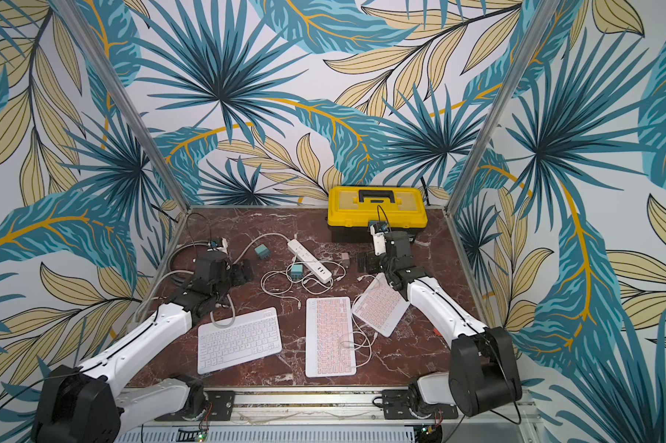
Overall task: Unplug the wireless keyboard
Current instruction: Reset both arms
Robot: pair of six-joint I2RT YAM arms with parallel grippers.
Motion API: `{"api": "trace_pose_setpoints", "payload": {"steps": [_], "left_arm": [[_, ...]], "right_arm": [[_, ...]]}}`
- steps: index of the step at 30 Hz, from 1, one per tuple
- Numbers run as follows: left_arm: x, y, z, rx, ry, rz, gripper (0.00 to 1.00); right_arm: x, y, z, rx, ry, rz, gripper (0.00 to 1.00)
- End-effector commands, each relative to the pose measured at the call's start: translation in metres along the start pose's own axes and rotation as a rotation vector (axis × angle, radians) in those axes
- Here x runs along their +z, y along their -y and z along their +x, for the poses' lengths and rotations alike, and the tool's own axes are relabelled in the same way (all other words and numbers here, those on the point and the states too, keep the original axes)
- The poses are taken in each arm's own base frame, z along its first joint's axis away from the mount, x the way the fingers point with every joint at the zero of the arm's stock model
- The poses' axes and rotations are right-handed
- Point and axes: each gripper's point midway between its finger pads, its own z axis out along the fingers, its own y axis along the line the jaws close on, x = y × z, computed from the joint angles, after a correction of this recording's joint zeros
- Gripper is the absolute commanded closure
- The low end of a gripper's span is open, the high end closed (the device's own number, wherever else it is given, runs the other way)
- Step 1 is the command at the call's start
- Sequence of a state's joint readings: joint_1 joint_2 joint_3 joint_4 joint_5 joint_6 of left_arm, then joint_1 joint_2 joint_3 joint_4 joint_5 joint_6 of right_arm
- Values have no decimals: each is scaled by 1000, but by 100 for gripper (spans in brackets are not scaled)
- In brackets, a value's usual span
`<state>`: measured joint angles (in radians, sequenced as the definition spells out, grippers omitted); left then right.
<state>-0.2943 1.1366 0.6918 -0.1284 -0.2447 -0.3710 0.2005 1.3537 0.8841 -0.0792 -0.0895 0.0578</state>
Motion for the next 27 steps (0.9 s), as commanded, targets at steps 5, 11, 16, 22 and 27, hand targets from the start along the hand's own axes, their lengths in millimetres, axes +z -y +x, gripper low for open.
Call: {"api": "trace_pose_setpoints", "payload": {"steps": [5, 11, 16, 22, 27], "left_arm": [[12, -43, -10, 149, 129, -116, 0], [31, -77, -20, 143, 215, -125, 0], [59, -92, -12, 138, 255, -100, 0], [62, -104, 1, 114, 360, -127, 0], [63, -105, 0, 113, 361, -138, 0]], "right_arm": [[-16, 47, 21, 99, 39, 163, 1], [-20, 69, 29, 142, 76, 241, 1], [-25, 86, 33, 158, 139, 327, 1], [-33, 103, 33, 156, 228, 420, 1], [-32, 118, 42, 102, 277, 511, 1]]}}
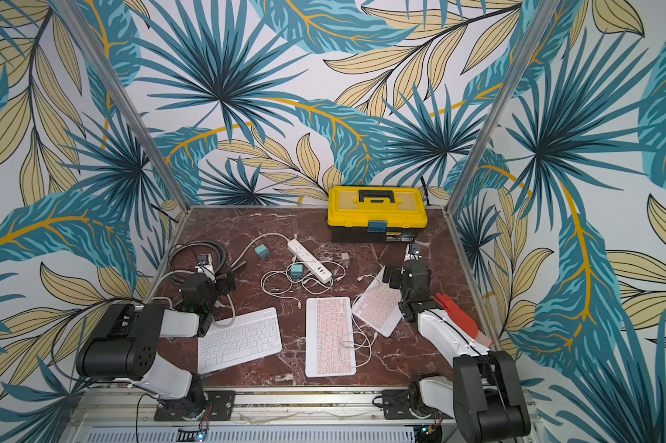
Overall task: Unplug the wireless keyboard
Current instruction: Reset both arms
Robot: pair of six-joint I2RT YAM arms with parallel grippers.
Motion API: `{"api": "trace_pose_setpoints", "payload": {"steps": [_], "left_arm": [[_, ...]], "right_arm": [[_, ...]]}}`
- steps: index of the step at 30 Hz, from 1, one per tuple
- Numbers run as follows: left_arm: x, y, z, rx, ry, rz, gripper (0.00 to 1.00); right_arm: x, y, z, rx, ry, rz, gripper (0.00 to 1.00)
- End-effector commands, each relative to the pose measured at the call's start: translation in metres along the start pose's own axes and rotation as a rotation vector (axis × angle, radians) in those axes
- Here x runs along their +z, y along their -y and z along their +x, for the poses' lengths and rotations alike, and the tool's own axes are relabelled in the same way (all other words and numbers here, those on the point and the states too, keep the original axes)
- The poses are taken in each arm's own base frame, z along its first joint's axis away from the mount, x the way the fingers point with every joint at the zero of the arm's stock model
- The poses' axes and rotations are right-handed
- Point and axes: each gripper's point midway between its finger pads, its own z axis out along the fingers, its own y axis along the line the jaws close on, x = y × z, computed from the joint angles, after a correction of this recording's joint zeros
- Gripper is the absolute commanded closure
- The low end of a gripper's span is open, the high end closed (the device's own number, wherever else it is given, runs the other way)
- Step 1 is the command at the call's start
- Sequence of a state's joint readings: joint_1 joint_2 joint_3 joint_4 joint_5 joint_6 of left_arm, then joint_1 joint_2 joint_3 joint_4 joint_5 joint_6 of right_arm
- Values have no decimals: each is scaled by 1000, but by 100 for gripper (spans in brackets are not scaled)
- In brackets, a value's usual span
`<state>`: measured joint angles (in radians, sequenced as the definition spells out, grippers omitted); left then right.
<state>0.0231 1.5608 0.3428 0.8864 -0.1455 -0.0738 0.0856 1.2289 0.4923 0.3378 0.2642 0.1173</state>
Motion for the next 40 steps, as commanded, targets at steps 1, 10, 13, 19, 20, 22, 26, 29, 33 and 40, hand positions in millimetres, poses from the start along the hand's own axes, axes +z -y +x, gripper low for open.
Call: {"api": "trace_pose_setpoints", "payload": {"steps": [1, 10, 13, 19, 20, 22, 26, 29, 33, 40], "left_arm": [[-1, -1, -31, -6, 116, -6, 0], [0, 1, -32, 9, 116, -1, 0], [0, 1, -32, 8, 116, -1, 0], [0, 1, -32, 9, 116, 0, 0], [0, 1, -31, 9, 115, 0, 0], [0, 1, -32, 9, 117, -1, 0], [0, 1, -31, 9, 116, 0, 0], [0, 1, -32, 9, 116, -1, 0], [0, 1, -32, 9, 117, -1, 0], [0, 1, -31, 8, 115, 0, 0]], "right_arm": [[4, 13, -11, -37, 111, 75, 1], [36, 3, 2, -2, 111, -57, 1], [28, 22, 10, 36, 194, 25, 1], [33, 24, 7, 41, 145, 65, 0], [33, 24, 6, 34, 158, 61, 1], [32, 23, 7, 30, 162, 58, 1], [32, 23, 7, 32, 160, 58, 1], [32, 23, 7, 33, 160, 58, 1], [32, 23, 7, 34, 160, 58, 0], [32, 23, 7, 34, 160, 58, 1]]}}
